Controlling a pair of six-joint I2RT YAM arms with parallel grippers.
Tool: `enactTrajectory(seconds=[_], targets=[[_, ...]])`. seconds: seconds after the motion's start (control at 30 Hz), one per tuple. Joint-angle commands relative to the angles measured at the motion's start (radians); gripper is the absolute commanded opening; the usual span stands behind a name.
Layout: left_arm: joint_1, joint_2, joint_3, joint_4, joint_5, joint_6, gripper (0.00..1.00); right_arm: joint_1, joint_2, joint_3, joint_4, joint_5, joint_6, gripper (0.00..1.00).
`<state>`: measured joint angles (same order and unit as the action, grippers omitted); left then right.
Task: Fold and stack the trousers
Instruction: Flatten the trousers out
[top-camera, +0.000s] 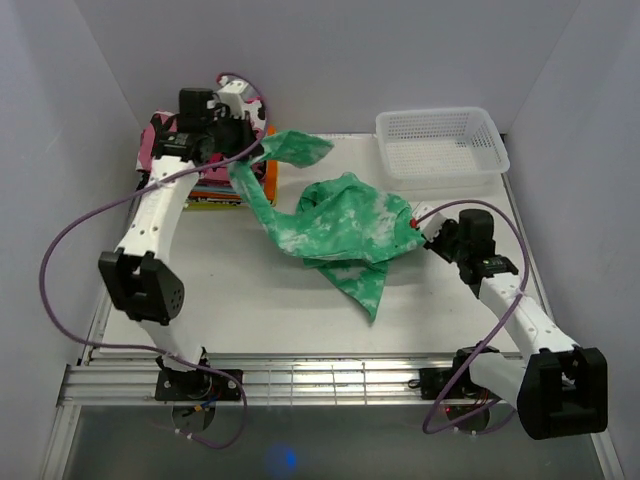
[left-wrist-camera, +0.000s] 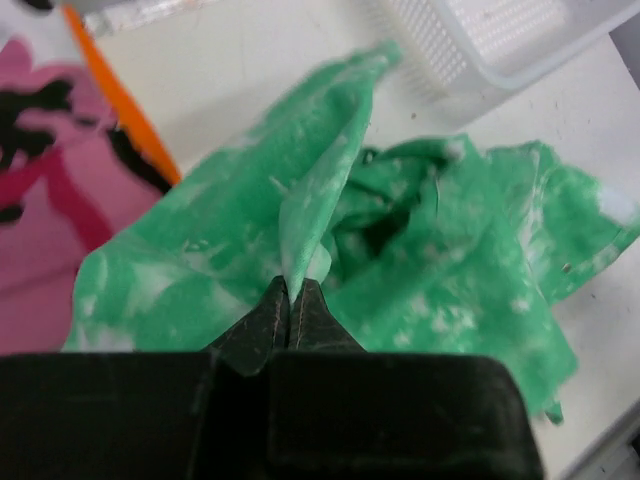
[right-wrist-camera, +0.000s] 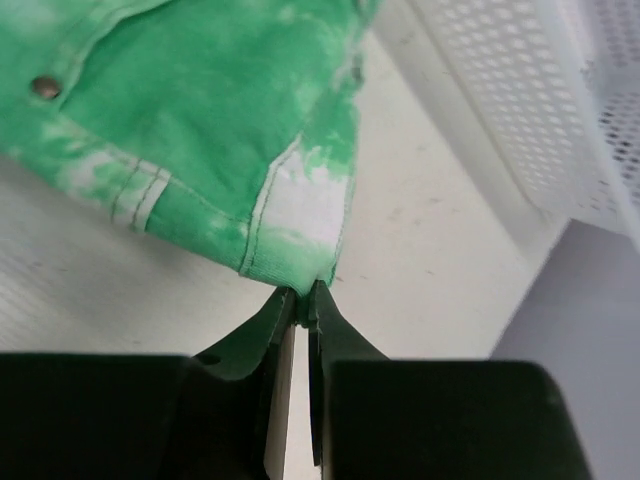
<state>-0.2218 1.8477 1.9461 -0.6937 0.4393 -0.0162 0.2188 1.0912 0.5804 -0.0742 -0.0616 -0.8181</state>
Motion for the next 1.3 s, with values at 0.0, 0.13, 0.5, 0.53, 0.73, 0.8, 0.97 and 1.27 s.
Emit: enactTrajectory(seconds=[0.0,0.13,0.5,0.53,0.73,0.8,0.97,1.27], targets=[[0.056,-0.269,-0.159,-0.039,0.036,-0.024,0.0,-0.149,-0.092,0.124,-0.097,-0.116,-0.078,0.08],[0.062,-0.493,-0.389,-0.087,0.104,0.162,0.0,-0.39,-0.184,0.164,-0.18,-0.229,-0.18,0.08],[0.062,-0.878,-0.869,-0.464,0.338,0.745,0.1,-0.828,-0.18,0.211,-0.355,-0.425,-0.407,0.08],[0.062,-0.872,-0.906,-0.498,0.351,0.793,0.49,-0.828,-0.175,0.204,-0.396,-0.447,-0.435,0.08],[0.062,-0.8,-0.856,-0.428,0.302,0.727,0.91,-0.828,-0.178,0.216,-0.541,-0.535,-0.556,0.08],[0.062,-0.763,-0.819,-0.322,0.3,0.655,0.91,-0.828,-0.18,0.219,-0.594,-0.541,-0.593,0.08],[-0.005,-0.479,-0.702,-0.008,0.221,0.344,0.86,-0.828,-0.192,0.22,-0.654,-0.532,-0.619,0.08],[-0.24,0.129,-0.268,0.063,-0.007,0.161,0.83,-0.826,-0.24,0.217,-0.688,-0.497,-0.624,0.08]])
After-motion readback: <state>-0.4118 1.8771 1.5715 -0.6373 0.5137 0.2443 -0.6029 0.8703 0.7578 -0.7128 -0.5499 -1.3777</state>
